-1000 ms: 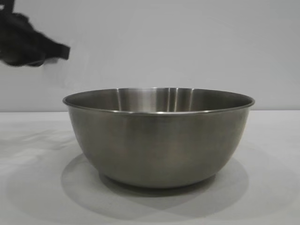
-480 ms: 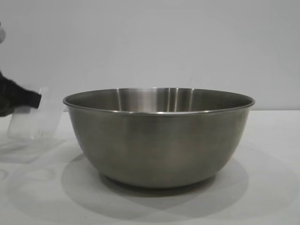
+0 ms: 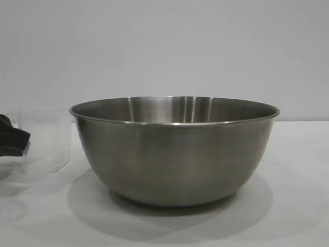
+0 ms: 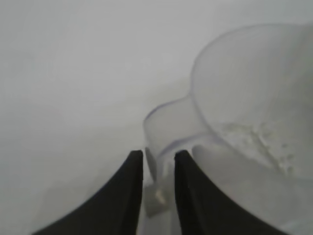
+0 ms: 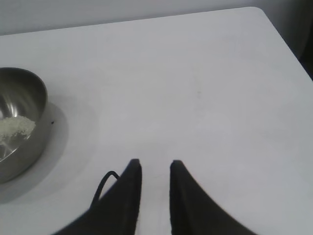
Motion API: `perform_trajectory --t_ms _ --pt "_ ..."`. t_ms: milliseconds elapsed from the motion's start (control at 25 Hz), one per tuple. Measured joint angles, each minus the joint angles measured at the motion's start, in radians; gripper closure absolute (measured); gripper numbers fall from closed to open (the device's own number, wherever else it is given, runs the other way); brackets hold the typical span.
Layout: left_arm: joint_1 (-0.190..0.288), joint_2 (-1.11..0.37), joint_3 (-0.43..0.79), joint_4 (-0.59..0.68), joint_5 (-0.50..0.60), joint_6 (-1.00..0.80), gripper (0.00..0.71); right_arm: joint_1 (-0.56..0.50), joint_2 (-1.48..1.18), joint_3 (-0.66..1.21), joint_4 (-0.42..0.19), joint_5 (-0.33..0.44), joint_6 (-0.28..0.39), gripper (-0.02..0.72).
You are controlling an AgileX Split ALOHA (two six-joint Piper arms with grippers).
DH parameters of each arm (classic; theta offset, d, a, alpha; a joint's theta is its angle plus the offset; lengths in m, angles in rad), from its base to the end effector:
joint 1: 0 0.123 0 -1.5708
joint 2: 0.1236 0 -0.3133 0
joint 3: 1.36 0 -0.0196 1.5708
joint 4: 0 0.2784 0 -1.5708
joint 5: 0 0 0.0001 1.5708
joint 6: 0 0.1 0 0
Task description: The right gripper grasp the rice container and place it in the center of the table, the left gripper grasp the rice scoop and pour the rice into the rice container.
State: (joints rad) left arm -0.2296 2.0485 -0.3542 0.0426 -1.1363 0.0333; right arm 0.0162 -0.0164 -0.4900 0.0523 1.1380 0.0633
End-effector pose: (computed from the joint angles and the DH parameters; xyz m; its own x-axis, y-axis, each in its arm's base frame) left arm 0.2676 -0.0665 0.0570 -0.4281 0.1526 -0.8908 0.2832 0.9586 0.0281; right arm -0.0063 0.0046 0.2767 -0.5203 0.0766 -0.8505 -0.0125 0.9952 0.0973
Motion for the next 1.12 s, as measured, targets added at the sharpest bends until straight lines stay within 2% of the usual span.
perform_trajectory --t_ms 40,80,280,360,440,520,640,920,1000,1120 --pt "0.000 -0.007 0.011 0.000 0.000 -0.002 0.553 0.000 0.000 0.000 0.000 0.000 0.000 0.563" --pt "0.000 -0.015 0.022 0.000 0.000 -0.004 0.512 0.000 0.000 0.000 0.000 0.000 0.000 0.563" --pt "0.000 -0.050 0.079 -0.019 -0.006 -0.037 0.526 0.000 0.000 0.000 0.000 0.000 0.000 0.563" --pt "0.000 -0.074 0.105 -0.075 -0.008 -0.062 0.526 0.000 0.000 0.000 0.000 0.000 0.000 0.563" --pt "0.000 -0.104 0.122 -0.186 -0.008 -0.104 0.526 0.000 0.000 0.000 0.000 0.000 0.000 0.563" --pt "0.023 -0.136 0.133 -0.262 -0.008 -0.210 0.526 0.000 0.000 0.000 0.000 0.000 0.000 0.563" --pt "0.103 -0.170 0.131 -0.268 -0.008 -0.246 0.526 0.000 0.000 0.000 0.000 0.000 0.000 0.563" --pt "0.314 -0.182 0.050 -0.011 -0.008 -0.189 0.526 0.000 0.000 0.000 0.000 0.000 0.000 0.563" --pt "0.354 -0.186 0.035 0.055 -0.008 -0.188 0.526 0.000 0.000 0.000 0.000 0.000 0.000 0.563" --pt "0.387 -0.201 0.018 0.122 -0.008 -0.187 0.526 0.000 0.000 0.000 0.000 0.000 0.000 0.563"
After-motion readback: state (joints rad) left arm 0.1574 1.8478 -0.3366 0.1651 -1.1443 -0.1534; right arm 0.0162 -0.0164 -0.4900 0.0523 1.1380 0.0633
